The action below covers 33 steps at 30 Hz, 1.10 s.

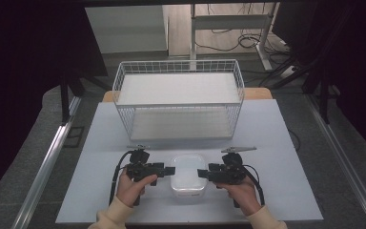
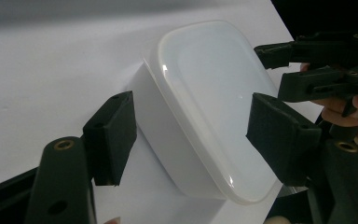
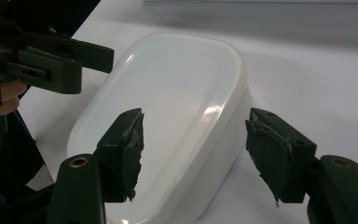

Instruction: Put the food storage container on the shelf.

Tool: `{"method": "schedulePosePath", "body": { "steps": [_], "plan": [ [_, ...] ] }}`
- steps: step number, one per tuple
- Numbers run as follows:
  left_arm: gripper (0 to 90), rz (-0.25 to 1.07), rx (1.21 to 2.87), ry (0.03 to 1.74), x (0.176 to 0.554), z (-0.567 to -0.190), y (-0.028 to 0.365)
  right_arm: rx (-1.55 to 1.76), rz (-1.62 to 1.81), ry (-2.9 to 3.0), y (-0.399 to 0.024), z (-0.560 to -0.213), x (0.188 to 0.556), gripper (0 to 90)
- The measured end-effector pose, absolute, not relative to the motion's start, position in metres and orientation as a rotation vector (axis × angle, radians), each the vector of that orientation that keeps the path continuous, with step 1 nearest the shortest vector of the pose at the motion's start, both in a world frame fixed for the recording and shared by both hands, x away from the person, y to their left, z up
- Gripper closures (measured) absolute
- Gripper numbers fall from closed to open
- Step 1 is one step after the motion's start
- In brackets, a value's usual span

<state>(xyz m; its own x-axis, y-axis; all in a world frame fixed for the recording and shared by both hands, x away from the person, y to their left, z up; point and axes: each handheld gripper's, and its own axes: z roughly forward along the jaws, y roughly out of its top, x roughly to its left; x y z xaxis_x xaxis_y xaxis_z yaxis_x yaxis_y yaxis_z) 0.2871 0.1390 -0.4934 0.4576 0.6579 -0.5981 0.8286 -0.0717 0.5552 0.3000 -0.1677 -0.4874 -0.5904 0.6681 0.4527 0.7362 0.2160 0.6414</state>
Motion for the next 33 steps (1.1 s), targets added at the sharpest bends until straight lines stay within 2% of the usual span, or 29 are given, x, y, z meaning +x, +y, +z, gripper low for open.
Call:
{"method": "schedulePosePath", "body": {
  "steps": [9, 14, 21, 26, 28, 33],
  "plan": [
    [36.7, -0.271, 1.811, 1.269, 0.291, -0.500, 0.131, -1.386, -1.321, -2.367, -0.167, -0.491, 0.301, 38.4],
    [48.2, -0.301, 1.829, 1.254, 0.290, -0.502, 0.128, -1.385, -1.307, -2.339, -0.167, -0.493, 0.301, 47.3],
    [56.4, -0.278, 1.812, 1.276, 0.286, -0.498, 0.128, -1.431, -1.319, -2.213, -0.175, -0.493, 0.298, 62.4],
    [63.6, -0.250, 1.798, 1.276, 0.282, -0.494, 0.130, -1.424, -1.337, -2.170, -0.181, -0.491, 0.296, 68.0],
    [66.9, -0.265, 1.743, 1.276, 0.278, -0.495, 0.134, -1.427, -1.346, -2.164, -0.182, -0.490, 0.294, 69.5],
    [71.3, -0.249, 1.728, 1.254, 0.272, -0.492, 0.138, -1.409, -1.367, -2.158, -0.183, -0.487, 0.291, 73.1]
  ]
}}
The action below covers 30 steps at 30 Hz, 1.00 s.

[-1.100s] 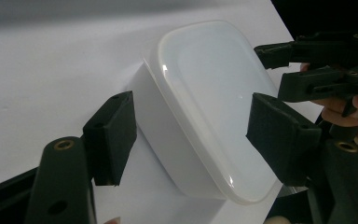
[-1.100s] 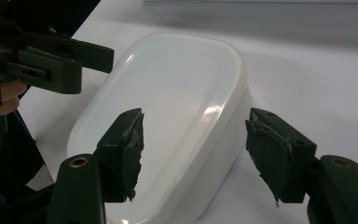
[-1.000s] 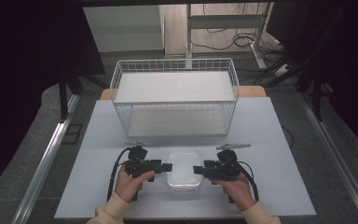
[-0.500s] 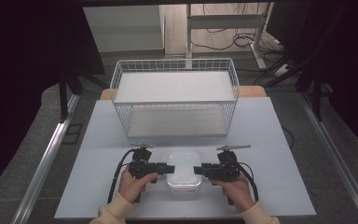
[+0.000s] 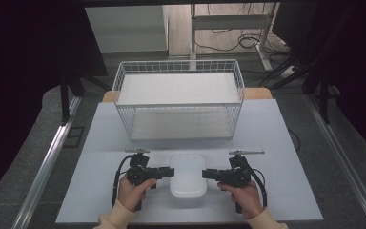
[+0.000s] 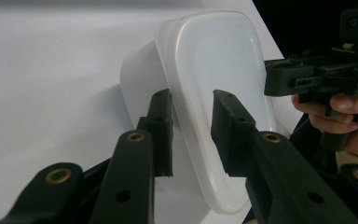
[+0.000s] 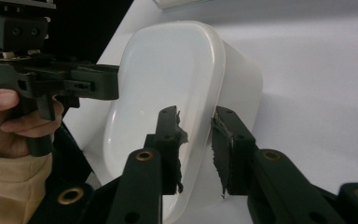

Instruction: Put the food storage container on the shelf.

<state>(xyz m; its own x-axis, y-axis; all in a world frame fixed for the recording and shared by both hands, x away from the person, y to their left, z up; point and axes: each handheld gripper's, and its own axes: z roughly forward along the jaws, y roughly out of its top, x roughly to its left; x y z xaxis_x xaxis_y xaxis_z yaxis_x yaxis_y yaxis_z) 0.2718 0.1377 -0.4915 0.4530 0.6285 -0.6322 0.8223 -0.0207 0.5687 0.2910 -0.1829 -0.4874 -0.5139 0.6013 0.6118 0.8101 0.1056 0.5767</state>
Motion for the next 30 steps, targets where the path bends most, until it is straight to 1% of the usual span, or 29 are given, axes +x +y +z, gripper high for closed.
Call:
{"method": "schedulePosePath", "body": {
  "steps": [2, 3, 5, 6, 16, 30],
  "plan": [
    [73.3, -0.237, 1.724, 1.249, 0.270, -0.490, 0.138, -1.404, -1.372, -2.151, -0.184, -0.486, 0.290, 74.5],
    [74.4, -0.220, 1.726, 1.238, 0.268, -0.487, 0.139, -1.387, -1.388, -2.134, -0.186, -0.485, 0.290, 77.2],
    [75.9, -0.216, 1.726, 1.235, 0.268, -0.487, 0.140, -1.382, -1.393, -2.124, -0.186, -0.484, 0.289, 78.2],
    [77.1, -0.203, 1.726, 1.222, 0.267, -0.485, 0.141, -1.372, -1.405, -2.118, -0.187, -0.483, 0.288, 80.0],
    [78.3, -0.184, 1.728, 1.207, 0.263, -0.483, 0.145, -1.348, -1.440, -2.197, -0.182, -0.476, 0.282, 80.2],
    [78.8, -0.096, 1.725, 1.130, 0.254, -0.455, 0.151, -1.227, -1.570, -2.325, -0.177, -0.448, 0.276, 80.1]
  ]
}}
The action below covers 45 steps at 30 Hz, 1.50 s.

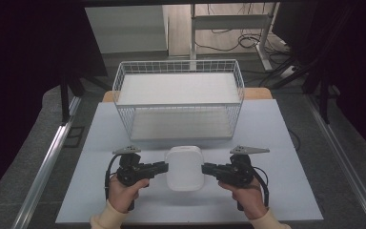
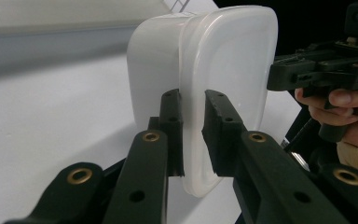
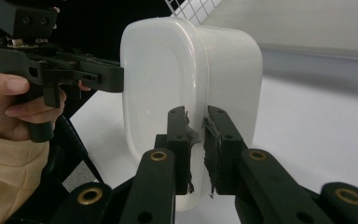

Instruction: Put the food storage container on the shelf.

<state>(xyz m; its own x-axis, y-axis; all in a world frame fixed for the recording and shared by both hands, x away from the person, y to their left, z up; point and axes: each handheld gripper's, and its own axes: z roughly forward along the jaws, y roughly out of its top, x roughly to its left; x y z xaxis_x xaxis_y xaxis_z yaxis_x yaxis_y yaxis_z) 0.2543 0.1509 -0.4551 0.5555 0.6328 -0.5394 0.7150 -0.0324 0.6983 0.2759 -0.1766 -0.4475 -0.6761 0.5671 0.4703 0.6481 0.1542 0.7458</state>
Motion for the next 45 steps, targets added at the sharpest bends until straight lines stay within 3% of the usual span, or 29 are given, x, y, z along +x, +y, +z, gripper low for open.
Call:
{"method": "schedulePosePath", "body": {
  "steps": [45],
  "plan": [
    [78.5, 0.056, 1.723, 1.030, 0.326, -0.361, 0.155, -1.161, -1.747, -2.436, -0.167, -0.352, 0.340, 80.1]
  ]
}}
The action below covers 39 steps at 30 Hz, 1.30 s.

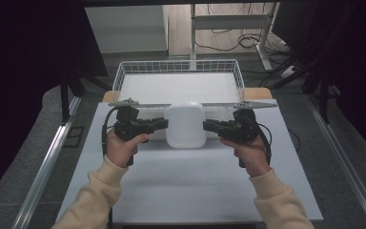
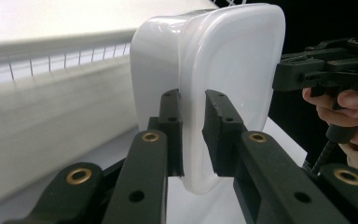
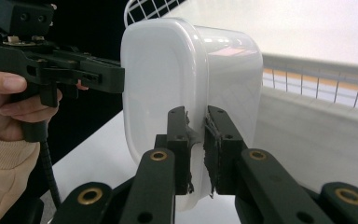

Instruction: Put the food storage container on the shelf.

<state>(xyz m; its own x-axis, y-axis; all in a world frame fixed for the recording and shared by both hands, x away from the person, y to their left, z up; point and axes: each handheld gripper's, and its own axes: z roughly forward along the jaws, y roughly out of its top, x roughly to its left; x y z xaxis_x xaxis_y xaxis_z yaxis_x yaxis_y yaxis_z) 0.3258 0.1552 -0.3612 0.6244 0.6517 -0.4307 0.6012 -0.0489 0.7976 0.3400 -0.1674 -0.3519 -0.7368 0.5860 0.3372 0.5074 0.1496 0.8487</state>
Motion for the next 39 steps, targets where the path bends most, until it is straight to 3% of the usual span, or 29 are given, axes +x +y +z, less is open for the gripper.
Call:
{"method": "schedulePosePath", "body": {
  "steps": [19, 39],
  "plan": [
    [78.4, 0.133, 1.726, 0.984, 0.352, -0.291, 0.156, 1.072, 1.732, 2.268, -0.167, -0.293, 0.364, 80.2],
    [78.5, 0.084, 1.721, 1.026, 0.406, -0.269, 0.167, 1.153, 1.750, 2.303, -0.159, -0.271, 0.422, 80.2]
  ]
}}
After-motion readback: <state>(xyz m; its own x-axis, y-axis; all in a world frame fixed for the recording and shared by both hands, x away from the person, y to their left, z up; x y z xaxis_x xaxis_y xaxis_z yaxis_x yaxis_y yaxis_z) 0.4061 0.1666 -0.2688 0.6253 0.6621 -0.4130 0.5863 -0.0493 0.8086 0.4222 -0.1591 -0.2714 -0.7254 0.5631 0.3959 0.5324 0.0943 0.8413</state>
